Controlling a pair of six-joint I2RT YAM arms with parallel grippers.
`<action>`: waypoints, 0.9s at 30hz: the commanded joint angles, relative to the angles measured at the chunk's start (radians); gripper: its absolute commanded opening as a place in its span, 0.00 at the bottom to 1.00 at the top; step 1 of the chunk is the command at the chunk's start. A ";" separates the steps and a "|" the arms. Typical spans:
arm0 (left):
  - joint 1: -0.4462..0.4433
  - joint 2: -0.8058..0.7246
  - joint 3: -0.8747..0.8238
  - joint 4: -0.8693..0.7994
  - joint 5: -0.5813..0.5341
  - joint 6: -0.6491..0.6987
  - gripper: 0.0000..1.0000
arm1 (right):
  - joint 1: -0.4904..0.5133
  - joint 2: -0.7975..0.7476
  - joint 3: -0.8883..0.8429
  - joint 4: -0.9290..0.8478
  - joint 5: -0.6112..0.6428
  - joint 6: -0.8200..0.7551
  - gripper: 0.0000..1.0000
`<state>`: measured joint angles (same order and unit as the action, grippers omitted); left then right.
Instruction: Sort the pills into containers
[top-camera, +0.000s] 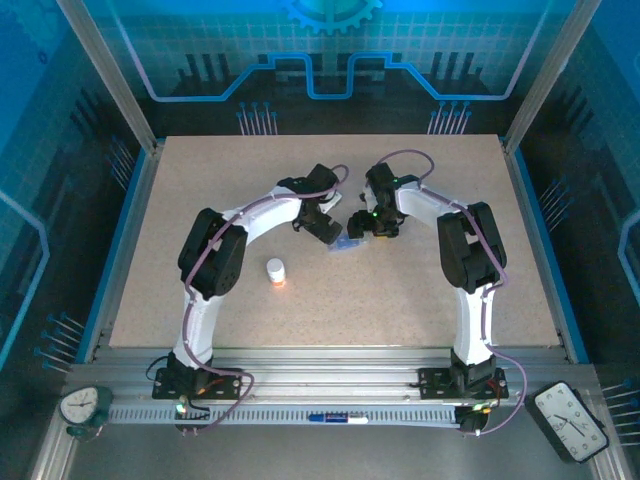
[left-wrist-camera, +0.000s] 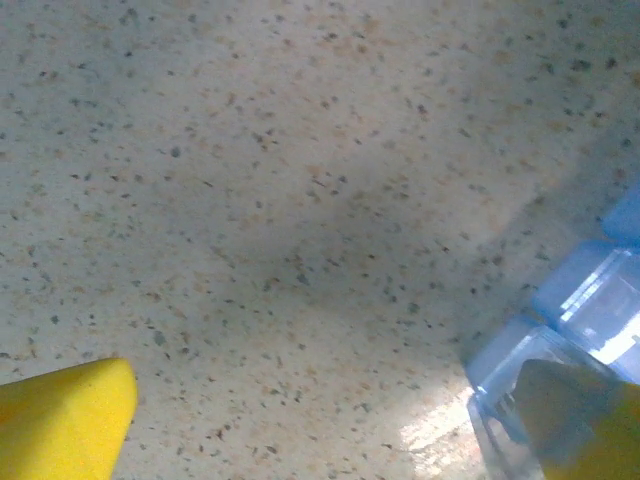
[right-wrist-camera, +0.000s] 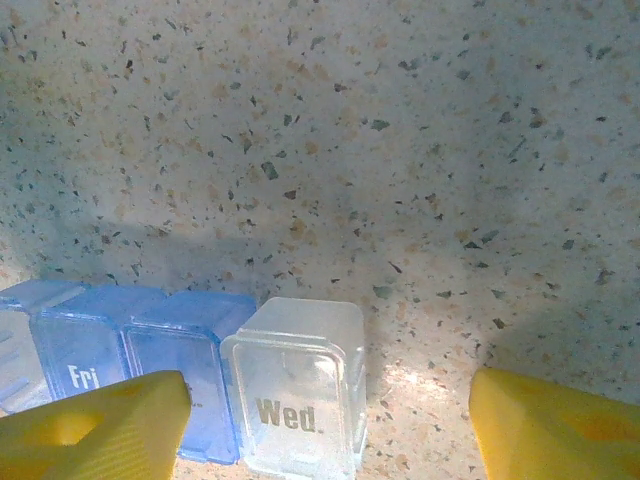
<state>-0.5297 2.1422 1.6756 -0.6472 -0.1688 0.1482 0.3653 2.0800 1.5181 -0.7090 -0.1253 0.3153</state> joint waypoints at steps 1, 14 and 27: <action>0.009 0.039 0.054 -0.018 -0.029 -0.028 0.99 | 0.001 0.031 -0.037 -0.048 0.000 0.010 0.75; 0.027 0.093 0.113 -0.035 -0.006 -0.037 0.99 | 0.006 0.026 -0.051 -0.030 -0.025 0.050 0.75; 0.044 -0.005 0.223 -0.049 0.073 -0.106 0.99 | -0.020 -0.038 0.059 -0.064 -0.009 0.038 0.82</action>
<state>-0.5053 2.2089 1.8530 -0.6697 -0.1364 0.0799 0.3641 2.0792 1.5391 -0.7357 -0.1501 0.3557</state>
